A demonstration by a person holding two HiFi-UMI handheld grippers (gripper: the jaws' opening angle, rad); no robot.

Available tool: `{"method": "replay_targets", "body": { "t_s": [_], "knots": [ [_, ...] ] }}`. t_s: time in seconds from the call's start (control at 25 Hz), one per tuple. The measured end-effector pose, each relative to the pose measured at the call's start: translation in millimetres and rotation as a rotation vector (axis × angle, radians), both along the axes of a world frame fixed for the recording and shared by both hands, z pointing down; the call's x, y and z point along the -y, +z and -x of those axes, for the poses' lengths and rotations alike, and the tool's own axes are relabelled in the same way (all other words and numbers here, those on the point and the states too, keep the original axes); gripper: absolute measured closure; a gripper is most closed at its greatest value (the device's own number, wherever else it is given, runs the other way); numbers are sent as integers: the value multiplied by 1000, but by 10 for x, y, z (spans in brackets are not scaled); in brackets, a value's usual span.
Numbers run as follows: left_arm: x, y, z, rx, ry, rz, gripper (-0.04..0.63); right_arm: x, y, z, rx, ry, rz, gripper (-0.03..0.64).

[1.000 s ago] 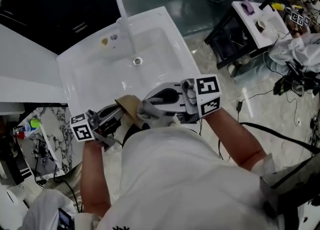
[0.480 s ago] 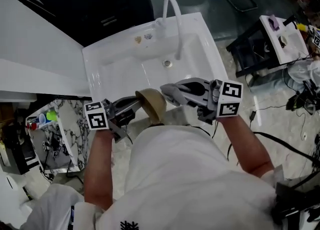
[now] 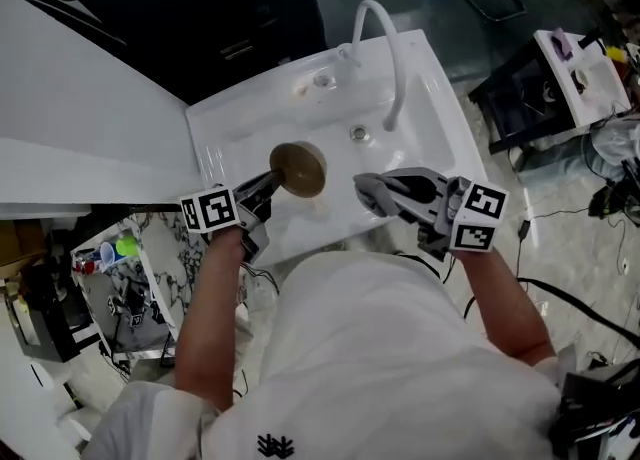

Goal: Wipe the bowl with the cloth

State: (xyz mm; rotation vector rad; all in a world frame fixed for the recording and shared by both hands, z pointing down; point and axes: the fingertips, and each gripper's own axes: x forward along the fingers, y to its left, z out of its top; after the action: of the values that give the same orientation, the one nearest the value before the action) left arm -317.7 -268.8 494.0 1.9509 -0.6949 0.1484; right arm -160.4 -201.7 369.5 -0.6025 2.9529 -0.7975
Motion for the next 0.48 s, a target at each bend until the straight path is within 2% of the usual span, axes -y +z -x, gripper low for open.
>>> {"method": "replay_targets", "body": {
  "t_s": [0.32, 0.48],
  "knots": [
    [364, 695, 521, 300, -168, 185, 577, -74, 76, -83, -41, 96, 12, 581],
    [520, 920, 695, 380, -224, 247, 577, -127, 80, -142, -26, 140, 30, 581]
  ]
}}
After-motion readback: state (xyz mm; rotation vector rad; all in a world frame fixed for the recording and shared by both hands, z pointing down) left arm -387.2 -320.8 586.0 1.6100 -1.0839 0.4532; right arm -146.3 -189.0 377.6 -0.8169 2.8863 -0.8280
